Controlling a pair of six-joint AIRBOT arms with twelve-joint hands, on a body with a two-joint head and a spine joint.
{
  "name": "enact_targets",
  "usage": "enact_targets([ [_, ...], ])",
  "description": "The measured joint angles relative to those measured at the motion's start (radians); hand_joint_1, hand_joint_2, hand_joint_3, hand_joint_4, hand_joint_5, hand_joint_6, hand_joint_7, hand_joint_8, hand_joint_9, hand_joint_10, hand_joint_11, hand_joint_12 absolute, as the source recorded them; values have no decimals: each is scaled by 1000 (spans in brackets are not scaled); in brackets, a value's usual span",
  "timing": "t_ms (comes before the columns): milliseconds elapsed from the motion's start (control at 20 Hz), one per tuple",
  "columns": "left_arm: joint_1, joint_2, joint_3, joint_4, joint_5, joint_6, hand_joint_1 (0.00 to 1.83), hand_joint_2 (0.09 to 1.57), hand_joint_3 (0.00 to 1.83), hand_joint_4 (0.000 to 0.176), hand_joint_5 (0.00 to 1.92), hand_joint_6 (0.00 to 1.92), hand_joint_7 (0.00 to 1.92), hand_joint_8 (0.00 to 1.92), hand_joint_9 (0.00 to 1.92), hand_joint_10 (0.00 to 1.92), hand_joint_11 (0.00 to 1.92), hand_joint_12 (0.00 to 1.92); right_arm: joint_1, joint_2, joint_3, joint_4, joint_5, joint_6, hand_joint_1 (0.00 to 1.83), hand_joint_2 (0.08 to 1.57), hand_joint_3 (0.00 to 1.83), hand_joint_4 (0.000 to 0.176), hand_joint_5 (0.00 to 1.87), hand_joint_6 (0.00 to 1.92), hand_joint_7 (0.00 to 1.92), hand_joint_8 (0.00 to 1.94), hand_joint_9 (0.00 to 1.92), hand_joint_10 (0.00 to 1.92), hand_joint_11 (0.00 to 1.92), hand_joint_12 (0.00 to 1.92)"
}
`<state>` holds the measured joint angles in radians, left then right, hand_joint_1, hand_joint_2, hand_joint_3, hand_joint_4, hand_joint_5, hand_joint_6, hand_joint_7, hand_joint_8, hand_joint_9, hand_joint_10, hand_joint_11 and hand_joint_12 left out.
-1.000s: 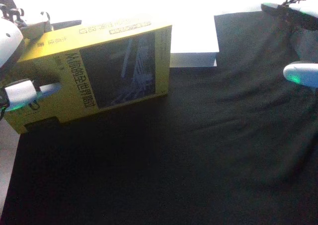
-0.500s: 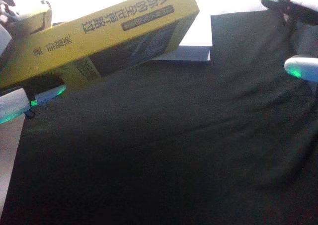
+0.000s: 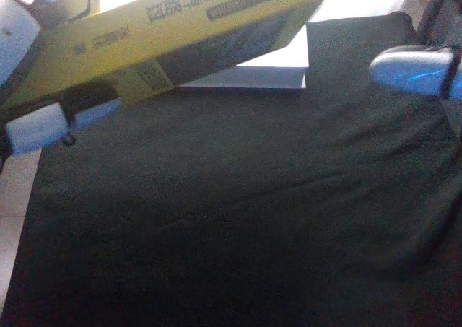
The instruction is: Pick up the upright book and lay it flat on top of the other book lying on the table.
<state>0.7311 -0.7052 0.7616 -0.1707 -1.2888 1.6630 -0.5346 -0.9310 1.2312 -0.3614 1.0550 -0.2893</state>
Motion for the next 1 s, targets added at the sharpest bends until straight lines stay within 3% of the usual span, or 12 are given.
enact_targets([
  [50,-24,-20,18,-17,48,2,1340,1183,0,0,1168,1921,1464,1921,1636,1921,1661,1921,25,-14,2,-40,-5,0,550,1155,0,74,0,0,0,0,0,0,0,0],
  [100,-38,-33,29,-24,72,-1,1321,1181,0,0,1168,1921,1469,1921,1636,1921,1658,1921,38,-20,3,-50,-8,0,571,1154,0,87,0,0,0,0,0,0,14,7],
  [150,-62,-52,43,-28,105,-4,1348,1173,0,0,1165,1921,1481,1921,1637,1921,1663,1921,53,-27,16,-48,-24,0,628,1162,0,109,0,0,0,0,0,0,2,1015],
  [200,-82,-70,56,-30,126,-3,1359,1177,0,0,1176,1921,1489,1921,1642,1921,1668,1921,67,-39,31,-45,-39,0,703,1154,0,120,0,0,0,0,0,0,0,1532],
  [250,-97,-82,65,-34,136,-3,1327,1192,1,0,1192,1921,1477,1921,1630,1921,1657,1921,76,-50,41,-39,-50,0,748,1156,0,113,0,0,0,0,0,0,0,1843],
  [350,-110,-93,65,-35,152,4,1347,1200,4,0,1193,1921,1474,1921,1624,1921,1653,1921,77,-82,65,-31,-67,1,769,1161,0,59,0,0,0,0,0,0,0,1918],
  [450,-129,-95,65,-37,179,20,1300,1216,9,0,1210,1921,1480,1921,1628,1921,1677,1921,83,-98,72,-18,-86,3,770,1148,0,28,0,0,0,0,0,0,0,1921],
  [550,-135,-97,75,-36,186,18,1295,1225,9,0,1200,1921,1466,1921,1619,1921,1678,1921,92,-99,71,-23,-84,2,776,1157,0,44,0,0,0,0,0,0,0,1921],
  [650,-138,-97,80,-38,193,20,1327,1218,3,0,1177,1921,1428,1921,1570,1921,1623,1921,92,-96,61,-16,-91,2,863,1159,0,78,0,0,0,0,0,0,0,1921],
  [750,-138,-103,87,-43,203,16,1318,1218,3,0,1189,1921,1428,1921,1571,1921,1618,1921,92,-68,40,-28,-100,1,852,1148,0,99,0,0,0,0,0,0,0,1921],
  [1000,-139,-95,90,-43,206,22,1341,1223,2,0,1243,1921,1466,1921,1615,1921,1628,1921,92,-24,18,-52,-93,0,841,1152,0,66,0,0,0,0,0,0,0,1921],
])
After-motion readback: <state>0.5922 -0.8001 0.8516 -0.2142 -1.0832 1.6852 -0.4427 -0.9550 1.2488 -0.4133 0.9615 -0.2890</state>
